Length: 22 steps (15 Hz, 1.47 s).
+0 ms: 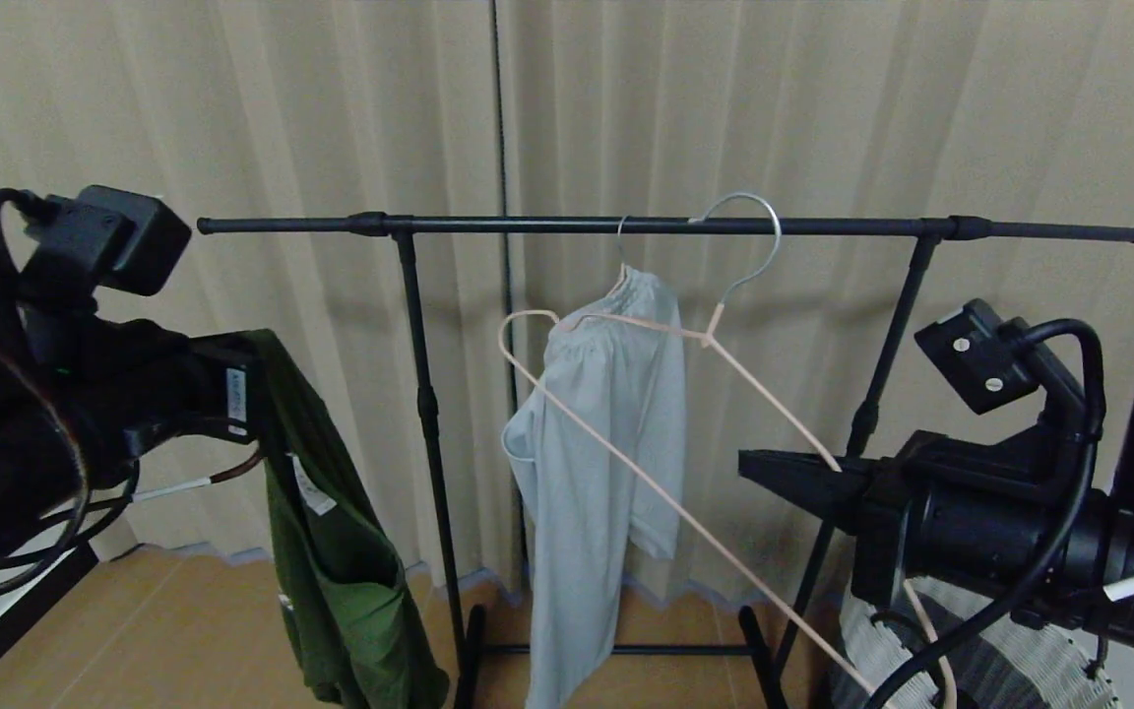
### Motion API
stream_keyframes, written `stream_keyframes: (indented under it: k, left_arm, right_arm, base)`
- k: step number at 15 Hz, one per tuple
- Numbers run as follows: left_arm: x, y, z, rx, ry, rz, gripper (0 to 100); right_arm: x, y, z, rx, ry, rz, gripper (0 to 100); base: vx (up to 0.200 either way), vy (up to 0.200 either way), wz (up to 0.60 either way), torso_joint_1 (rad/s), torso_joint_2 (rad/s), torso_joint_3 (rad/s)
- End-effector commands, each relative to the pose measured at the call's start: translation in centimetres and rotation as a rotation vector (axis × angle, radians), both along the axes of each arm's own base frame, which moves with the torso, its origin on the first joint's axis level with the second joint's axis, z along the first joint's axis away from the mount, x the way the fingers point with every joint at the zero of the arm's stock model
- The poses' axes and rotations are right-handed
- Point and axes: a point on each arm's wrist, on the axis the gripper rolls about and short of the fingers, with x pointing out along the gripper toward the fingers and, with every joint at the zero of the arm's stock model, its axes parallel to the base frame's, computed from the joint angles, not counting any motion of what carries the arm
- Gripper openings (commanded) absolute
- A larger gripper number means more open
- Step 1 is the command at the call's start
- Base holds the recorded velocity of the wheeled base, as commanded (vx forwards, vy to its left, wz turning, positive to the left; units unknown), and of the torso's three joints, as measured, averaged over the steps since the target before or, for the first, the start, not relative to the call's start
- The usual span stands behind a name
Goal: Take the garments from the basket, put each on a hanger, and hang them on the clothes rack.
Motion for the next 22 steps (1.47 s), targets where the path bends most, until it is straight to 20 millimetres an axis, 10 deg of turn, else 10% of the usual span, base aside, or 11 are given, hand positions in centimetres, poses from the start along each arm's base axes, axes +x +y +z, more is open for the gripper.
stream_keyframes:
  k: [1, 8, 22]
  left_arm:
    - [2.4, -1.9, -1.0, 0.009, 0.045, -0.008, 0]
    - [6.4, -3.2, -0.1, -0.05, 0.019, 0.075, 0]
    - [5.3, -3.8, 1.1, -0.064, -0.023, 0.074, 0]
  right_arm:
    - [-0.8, 0.9, -0.2, 0.008, 0.019, 0.07, 0]
    - [-2.3, 2.8, -0.3, 0.071, -0.017, 0.242, 0]
    - [1.0, 6.0, -0.8, 0.057, -0.002, 0.218, 0]
  base:
    - [0.0, 0.0, 0.0, 0.0, 0.0, 0.0]
    - [0.0, 0.0, 0.0, 0.0, 0.0, 0.0]
    - [0.0, 0.0, 0.0, 0.0, 0.0, 0.0]
